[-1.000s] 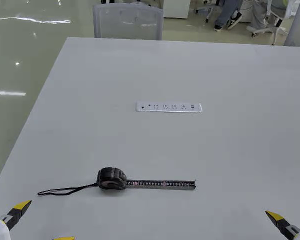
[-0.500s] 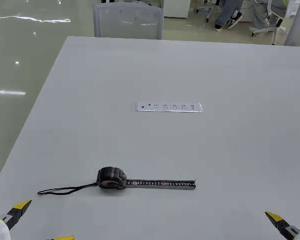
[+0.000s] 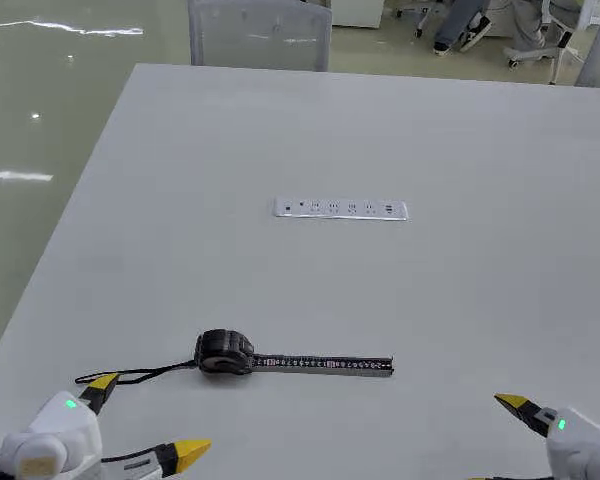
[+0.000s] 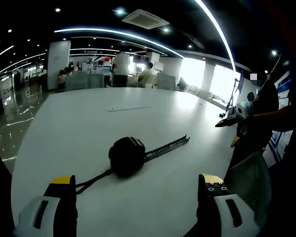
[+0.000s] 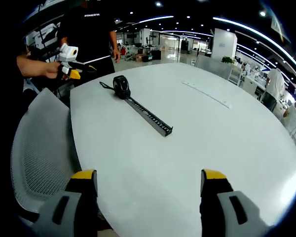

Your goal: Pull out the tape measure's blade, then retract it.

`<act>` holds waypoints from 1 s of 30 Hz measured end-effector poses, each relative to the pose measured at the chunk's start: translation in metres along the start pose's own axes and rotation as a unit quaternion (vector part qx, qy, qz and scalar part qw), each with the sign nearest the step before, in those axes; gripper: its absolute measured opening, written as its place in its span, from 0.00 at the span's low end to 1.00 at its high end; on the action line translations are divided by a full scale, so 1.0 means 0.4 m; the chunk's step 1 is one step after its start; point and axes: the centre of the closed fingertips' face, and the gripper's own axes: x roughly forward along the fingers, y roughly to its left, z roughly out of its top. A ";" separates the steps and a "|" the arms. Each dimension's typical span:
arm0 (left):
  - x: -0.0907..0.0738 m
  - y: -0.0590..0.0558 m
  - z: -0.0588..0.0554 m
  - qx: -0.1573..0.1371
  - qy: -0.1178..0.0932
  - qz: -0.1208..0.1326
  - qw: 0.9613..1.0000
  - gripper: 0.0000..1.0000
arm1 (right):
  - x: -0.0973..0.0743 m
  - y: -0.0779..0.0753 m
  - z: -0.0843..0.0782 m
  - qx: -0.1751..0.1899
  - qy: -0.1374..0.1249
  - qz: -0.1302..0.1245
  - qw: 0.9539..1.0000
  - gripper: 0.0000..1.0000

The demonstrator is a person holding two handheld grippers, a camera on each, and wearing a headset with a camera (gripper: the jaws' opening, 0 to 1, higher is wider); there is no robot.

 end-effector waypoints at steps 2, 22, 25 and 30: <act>0.016 -0.005 0.003 -0.004 0.001 0.002 1.000 1.00 | 0.013 -0.004 0.006 -0.010 0.007 0.007 1.000 0.85; 0.306 0.066 0.011 -0.054 -0.011 0.143 0.988 0.99 | 0.350 -0.105 0.116 -0.140 0.139 0.146 0.969 0.53; 0.320 0.079 0.007 -0.065 -0.010 0.153 0.986 0.98 | 0.360 -0.108 0.101 -0.150 0.155 0.152 0.965 0.39; 0.339 0.071 0.008 -0.069 -0.012 0.155 0.985 0.96 | 0.373 -0.084 0.088 -0.182 0.183 0.168 0.951 0.30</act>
